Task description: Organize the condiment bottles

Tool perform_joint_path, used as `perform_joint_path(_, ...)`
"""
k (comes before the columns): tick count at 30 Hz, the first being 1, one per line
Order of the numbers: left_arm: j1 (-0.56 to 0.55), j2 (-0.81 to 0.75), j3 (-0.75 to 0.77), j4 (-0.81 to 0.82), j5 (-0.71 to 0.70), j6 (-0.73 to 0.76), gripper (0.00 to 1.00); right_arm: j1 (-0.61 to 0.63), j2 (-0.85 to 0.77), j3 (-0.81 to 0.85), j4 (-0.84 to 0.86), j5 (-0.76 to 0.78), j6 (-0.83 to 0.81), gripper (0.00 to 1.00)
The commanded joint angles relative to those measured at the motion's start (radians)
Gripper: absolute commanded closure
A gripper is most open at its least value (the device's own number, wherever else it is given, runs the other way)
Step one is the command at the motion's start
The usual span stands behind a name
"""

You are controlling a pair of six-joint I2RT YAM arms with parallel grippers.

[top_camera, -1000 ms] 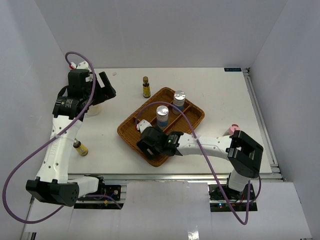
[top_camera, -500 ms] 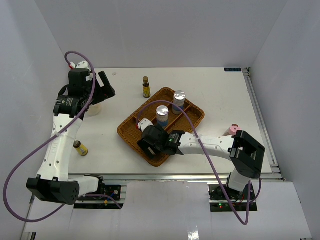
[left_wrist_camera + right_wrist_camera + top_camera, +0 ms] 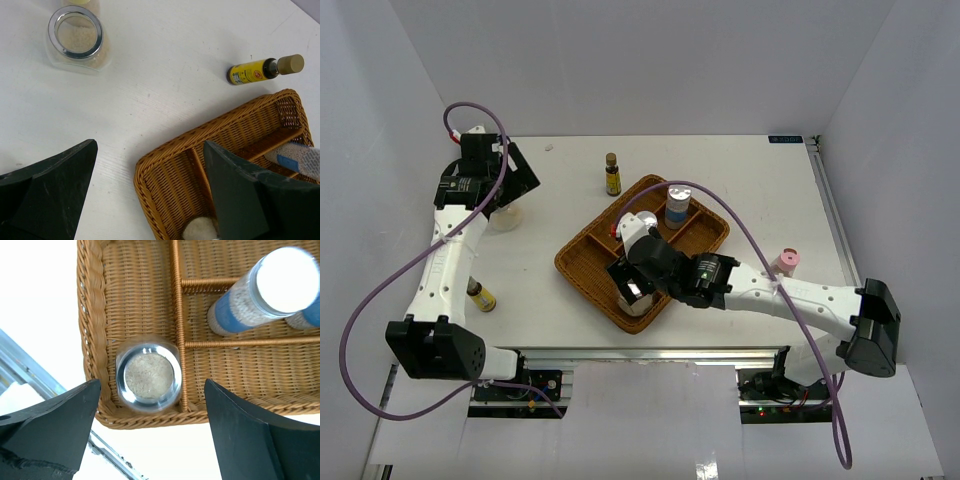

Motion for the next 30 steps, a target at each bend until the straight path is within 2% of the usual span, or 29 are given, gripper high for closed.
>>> perform_joint_path(1,0.012,-0.025,-0.011,0.027,-0.009,-0.023,0.02,-0.001,-0.058,-0.026,0.008,0.021,-0.017,0.10)
perform_joint_path(7,0.099,0.020,-0.024,0.034,-0.021,-0.010,0.04,-0.002,-0.142,-0.034,-0.028,0.041,-0.007,0.10)
perform_joint_path(15,0.175,0.194,-0.004,0.088,-0.055,-0.007,0.08,-0.002,-0.309,-0.057,-0.060,0.031,-0.010,0.10)
perform_joint_path(25,0.205,0.393,0.100,0.096,-0.057,0.003,0.11,-0.001,-0.488,-0.087,-0.074,0.073,-0.044,0.10)
perform_joint_path(30,0.209,0.448,0.170,0.106,-0.033,0.032,0.16,-0.002,-0.526,-0.096,-0.087,0.123,-0.081,0.10)
